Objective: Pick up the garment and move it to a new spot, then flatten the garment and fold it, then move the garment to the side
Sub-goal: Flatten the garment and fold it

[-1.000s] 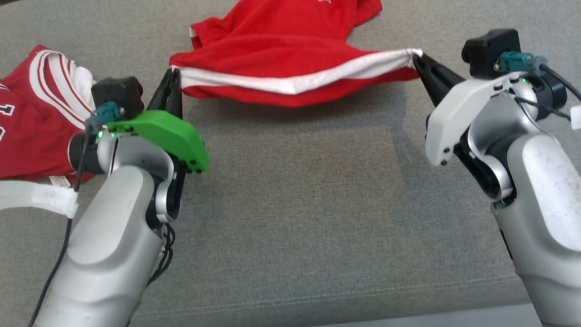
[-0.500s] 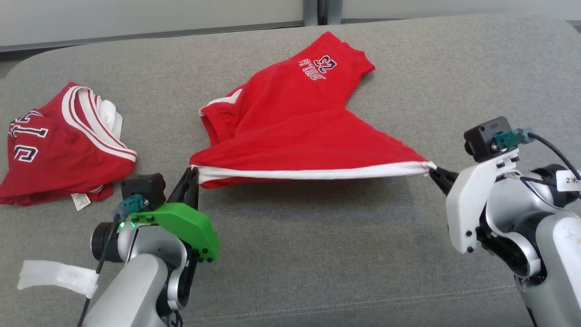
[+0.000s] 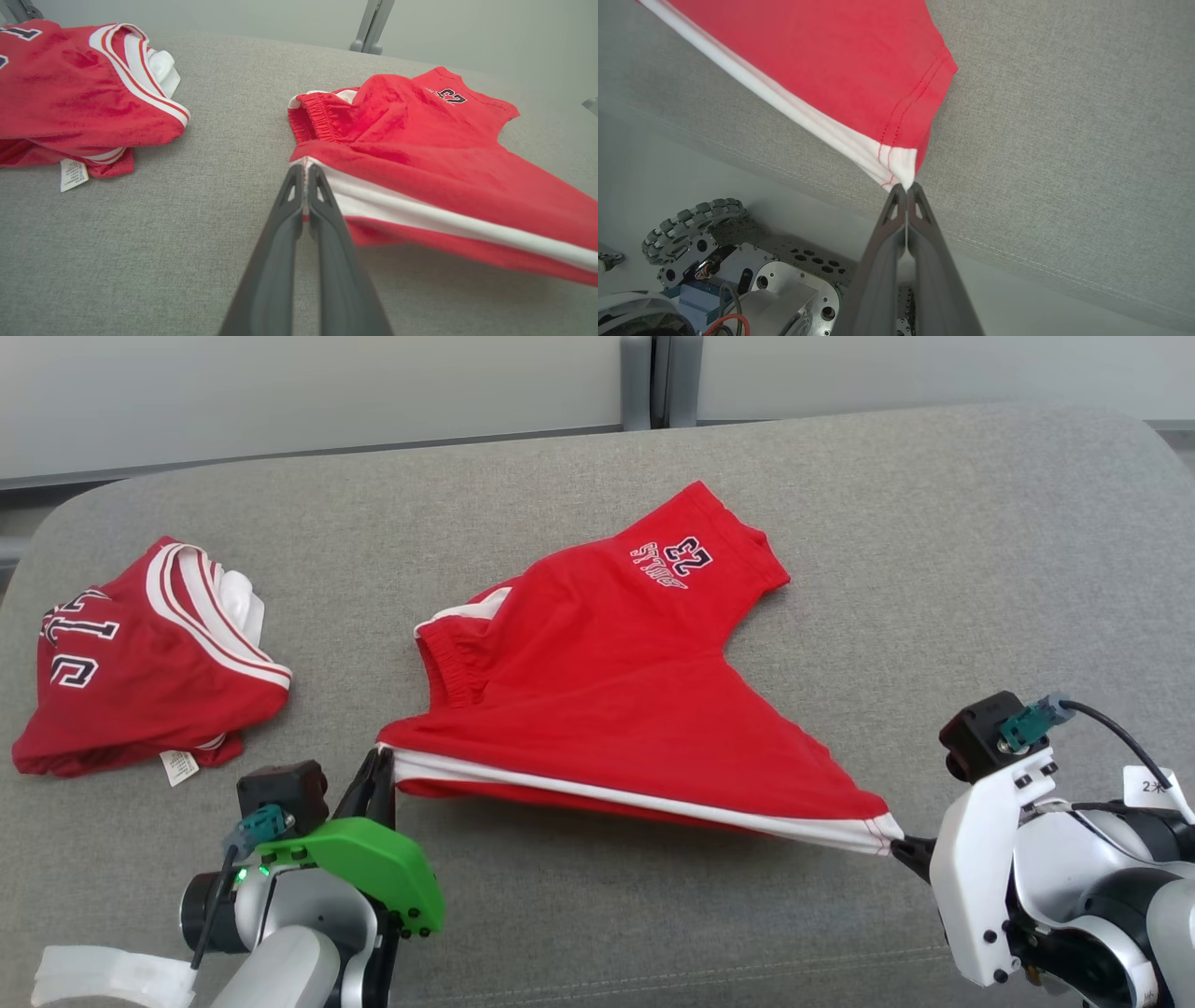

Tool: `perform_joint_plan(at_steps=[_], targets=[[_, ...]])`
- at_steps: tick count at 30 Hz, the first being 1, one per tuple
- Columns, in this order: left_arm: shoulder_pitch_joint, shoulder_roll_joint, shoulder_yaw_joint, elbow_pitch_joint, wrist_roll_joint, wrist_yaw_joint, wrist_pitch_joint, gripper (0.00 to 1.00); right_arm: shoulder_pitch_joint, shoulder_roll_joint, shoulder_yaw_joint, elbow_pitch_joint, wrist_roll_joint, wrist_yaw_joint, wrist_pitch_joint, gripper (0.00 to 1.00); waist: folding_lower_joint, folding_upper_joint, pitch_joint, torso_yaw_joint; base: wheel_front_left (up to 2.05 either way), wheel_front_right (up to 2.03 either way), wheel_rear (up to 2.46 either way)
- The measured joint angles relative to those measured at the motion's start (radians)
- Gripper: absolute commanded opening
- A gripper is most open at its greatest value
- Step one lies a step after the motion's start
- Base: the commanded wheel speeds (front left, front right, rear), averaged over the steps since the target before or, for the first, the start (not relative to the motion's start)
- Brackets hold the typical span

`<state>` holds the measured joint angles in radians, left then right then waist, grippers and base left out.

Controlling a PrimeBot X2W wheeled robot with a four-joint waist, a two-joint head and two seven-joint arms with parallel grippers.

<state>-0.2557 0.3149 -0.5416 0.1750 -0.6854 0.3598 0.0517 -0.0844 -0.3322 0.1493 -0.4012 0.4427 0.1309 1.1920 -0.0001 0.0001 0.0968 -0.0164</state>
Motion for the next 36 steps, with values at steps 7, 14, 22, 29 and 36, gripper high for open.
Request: perform_joint_plan(at_steps=[7,14,22,29,36], targets=[[0.097,0.049,0.008,-0.086,-0.002,0.058,0.026,0.00,0.057,-0.006,-0.007,-0.053,0.039,0.000,0.078,0.00,0.0000,0.0000,-0.004,0.018,0.00,0.00,0.00],[0.181,0.106,-0.027,-0.199,0.001,0.082,0.103,0.00,0.108,-0.026,-0.038,-0.119,0.044,0.000,0.126,0.00,0.0000,0.0000,-0.020,0.049,0.00,0.00,0.00],[0.115,0.124,-0.084,-0.238,0.034,0.079,0.197,0.00,-0.012,-0.082,-0.020,-0.087,0.017,0.000,0.073,0.00,0.0000,0.0000,0.001,0.072,0.00,0.00,0.00],[-0.030,0.106,-0.113,-0.215,0.057,0.063,0.289,0.00,-0.213,-0.140,0.033,0.036,0.007,0.000,0.027,0.00,0.0001,0.0000,0.048,0.091,0.00,0.00,0.00],[-0.184,0.047,-0.136,-0.177,0.084,0.063,0.352,0.00,-0.421,-0.198,0.108,0.171,-0.039,0.000,-0.061,0.00,0.0001,0.0000,0.104,0.120,0.00,0.00,0.00]])
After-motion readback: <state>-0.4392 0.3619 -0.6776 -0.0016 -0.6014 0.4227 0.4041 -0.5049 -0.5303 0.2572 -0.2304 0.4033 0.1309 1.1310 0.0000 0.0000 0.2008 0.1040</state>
